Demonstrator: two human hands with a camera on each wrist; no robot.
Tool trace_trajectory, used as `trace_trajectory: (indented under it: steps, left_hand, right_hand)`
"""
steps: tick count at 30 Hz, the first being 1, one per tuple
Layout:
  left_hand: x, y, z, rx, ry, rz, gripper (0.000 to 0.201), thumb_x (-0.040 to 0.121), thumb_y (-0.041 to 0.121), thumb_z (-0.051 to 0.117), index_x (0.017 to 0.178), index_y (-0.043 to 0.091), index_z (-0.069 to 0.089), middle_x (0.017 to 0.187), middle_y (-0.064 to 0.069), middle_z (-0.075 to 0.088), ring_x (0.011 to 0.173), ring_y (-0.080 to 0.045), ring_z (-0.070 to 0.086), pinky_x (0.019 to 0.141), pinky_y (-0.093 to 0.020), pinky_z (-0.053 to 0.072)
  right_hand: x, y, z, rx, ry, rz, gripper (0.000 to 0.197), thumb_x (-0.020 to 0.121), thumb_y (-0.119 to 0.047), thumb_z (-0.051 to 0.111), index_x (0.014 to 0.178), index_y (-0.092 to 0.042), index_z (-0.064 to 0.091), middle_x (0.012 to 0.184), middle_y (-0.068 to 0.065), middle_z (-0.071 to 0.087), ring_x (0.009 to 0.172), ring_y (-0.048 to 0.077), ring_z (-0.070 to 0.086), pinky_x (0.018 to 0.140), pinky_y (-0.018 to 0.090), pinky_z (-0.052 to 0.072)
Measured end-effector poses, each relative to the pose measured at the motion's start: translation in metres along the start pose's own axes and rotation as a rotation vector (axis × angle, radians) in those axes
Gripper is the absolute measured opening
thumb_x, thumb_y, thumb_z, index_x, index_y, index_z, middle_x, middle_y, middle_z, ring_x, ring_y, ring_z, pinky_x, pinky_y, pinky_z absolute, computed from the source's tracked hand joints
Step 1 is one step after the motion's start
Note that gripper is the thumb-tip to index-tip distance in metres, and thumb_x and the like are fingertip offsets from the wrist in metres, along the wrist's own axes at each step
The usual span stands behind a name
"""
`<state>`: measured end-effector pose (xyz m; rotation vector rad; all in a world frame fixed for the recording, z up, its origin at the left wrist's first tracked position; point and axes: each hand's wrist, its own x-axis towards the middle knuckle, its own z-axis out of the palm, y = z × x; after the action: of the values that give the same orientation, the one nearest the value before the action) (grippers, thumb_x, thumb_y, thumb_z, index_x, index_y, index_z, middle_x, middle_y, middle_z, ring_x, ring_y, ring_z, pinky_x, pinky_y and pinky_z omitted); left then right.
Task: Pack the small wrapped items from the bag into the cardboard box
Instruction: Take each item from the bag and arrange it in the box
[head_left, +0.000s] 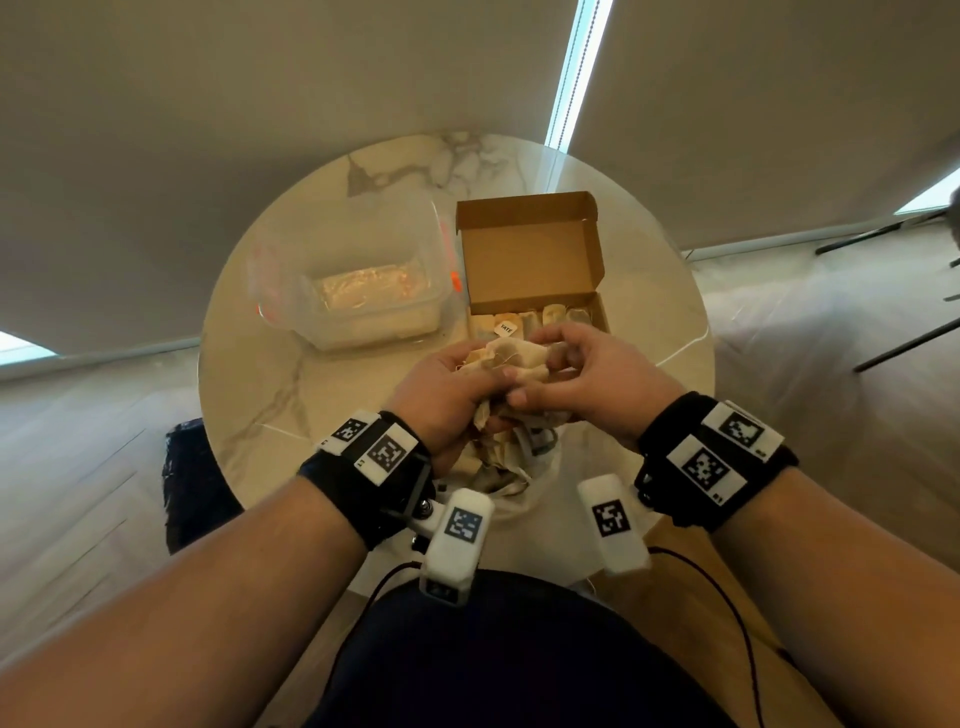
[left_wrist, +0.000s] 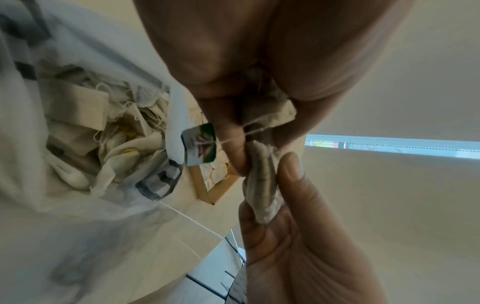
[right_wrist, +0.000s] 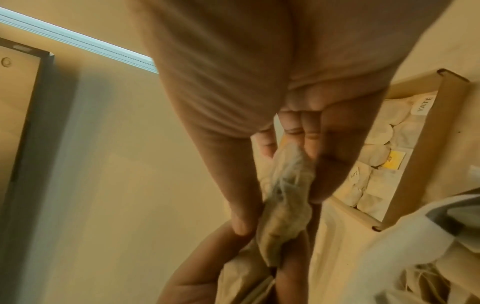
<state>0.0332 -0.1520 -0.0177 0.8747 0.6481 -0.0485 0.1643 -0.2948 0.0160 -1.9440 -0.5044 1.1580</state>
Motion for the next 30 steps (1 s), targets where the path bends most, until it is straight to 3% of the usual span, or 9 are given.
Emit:
trace_trajectory:
  steps: [4,9,12,16,20,22,24,27,30]
  left_hand:
    - [0.013,0.0,0.006,-0.119,0.157,0.027,0.037,0.095,-0.006,0.064,0.132,0.0,0.063,0.119,-0.028,0.073,0.099,-0.038,0.076,0.072,-0.038,0.065]
    - [0.032,-0.003,0.019,-0.199,0.286,0.113,0.038,0.097,-0.009,0.059,0.134,-0.001,0.06,0.126,-0.03,0.069,0.118,-0.044,0.069,0.099,-0.053,0.059]
    - [0.042,-0.004,0.028,-0.221,0.335,0.125,0.035,0.098,-0.009,0.058,0.131,0.001,0.061,0.118,-0.025,0.074,0.103,-0.035,0.076,0.084,-0.042,0.065]
    - [0.05,-0.008,0.027,-0.296,0.416,0.113,0.025,0.1,-0.008,0.057,0.12,0.005,0.064,0.104,-0.019,0.078,0.094,-0.027,0.078,0.081,-0.035,0.065]
    - [0.05,-0.013,0.017,-0.333,0.476,0.102,0.026,0.101,-0.005,0.056,0.122,0.01,0.063,0.108,-0.02,0.078,0.096,-0.028,0.078,0.078,-0.035,0.066]
    - [0.048,-0.015,0.011,-0.33,0.497,0.087,0.028,0.102,-0.004,0.057,0.125,0.011,0.062,0.113,-0.021,0.077,0.1,-0.031,0.078,0.074,-0.036,0.067]
    - [0.048,-0.017,0.004,-0.324,0.525,0.072,0.031,0.101,-0.003,0.058,0.129,0.011,0.061,0.117,-0.022,0.076,0.103,-0.033,0.077,0.073,-0.036,0.066]
    - [0.047,-0.019,-0.002,-0.331,0.543,0.053,0.034,0.101,-0.003,0.059,0.132,0.01,0.06,0.118,-0.023,0.075,0.105,-0.034,0.077,0.076,-0.037,0.066]
    - [0.048,-0.02,-0.006,-0.323,0.554,0.05,0.033,0.1,-0.003,0.06,0.131,0.01,0.06,0.115,-0.022,0.077,0.104,-0.034,0.077,0.075,-0.036,0.066]
  right_hand:
    - [0.014,0.009,-0.012,0.18,0.019,0.013,0.077,0.065,-0.016,0.098,0.127,-0.035,0.057,0.119,0.002,0.071,0.101,0.021,0.076,0.087,0.04,0.064]
    - [0.031,0.024,-0.029,0.534,-0.096,0.203,0.035,0.084,-0.008,0.083,0.115,-0.01,0.068,0.111,0.012,0.077,0.1,0.025,0.078,0.083,0.037,0.064]
    - [0.043,0.038,-0.044,0.747,-0.107,0.213,0.023,0.081,-0.008,0.079,0.1,-0.008,0.066,0.098,0.012,0.078,0.094,0.025,0.077,0.077,0.035,0.066]
    - [0.067,0.057,-0.074,0.847,0.127,0.19,0.009,0.097,-0.004,0.066,0.104,-0.009,0.063,0.103,0.016,0.076,0.094,0.03,0.077,0.077,0.039,0.066]
    - [0.099,0.076,-0.098,0.513,0.2,0.177,0.017,0.096,-0.008,0.071,0.111,-0.013,0.068,0.12,0.016,0.071,0.107,0.031,0.073,0.08,0.038,0.064]
    - [0.116,0.083,-0.098,0.197,0.143,0.14,0.028,0.088,-0.007,0.079,0.11,-0.022,0.069,0.118,0.011,0.071,0.105,0.028,0.072,0.087,0.044,0.064]
    - [0.131,0.083,-0.093,-0.21,0.084,0.074,0.041,0.083,-0.014,0.084,0.117,-0.028,0.067,0.115,0.001,0.071,0.101,0.021,0.07,0.088,0.04,0.061]
    - [0.148,0.076,-0.076,-0.596,0.009,0.034,0.058,0.081,-0.024,0.087,0.129,-0.031,0.056,0.114,-0.006,0.062,0.098,0.017,0.062,0.079,0.03,0.05]
    - [0.161,0.073,-0.056,-0.666,-0.051,-0.001,0.052,0.085,-0.021,0.083,0.125,-0.03,0.051,0.109,-0.004,0.062,0.088,0.014,0.062,0.067,0.027,0.049]
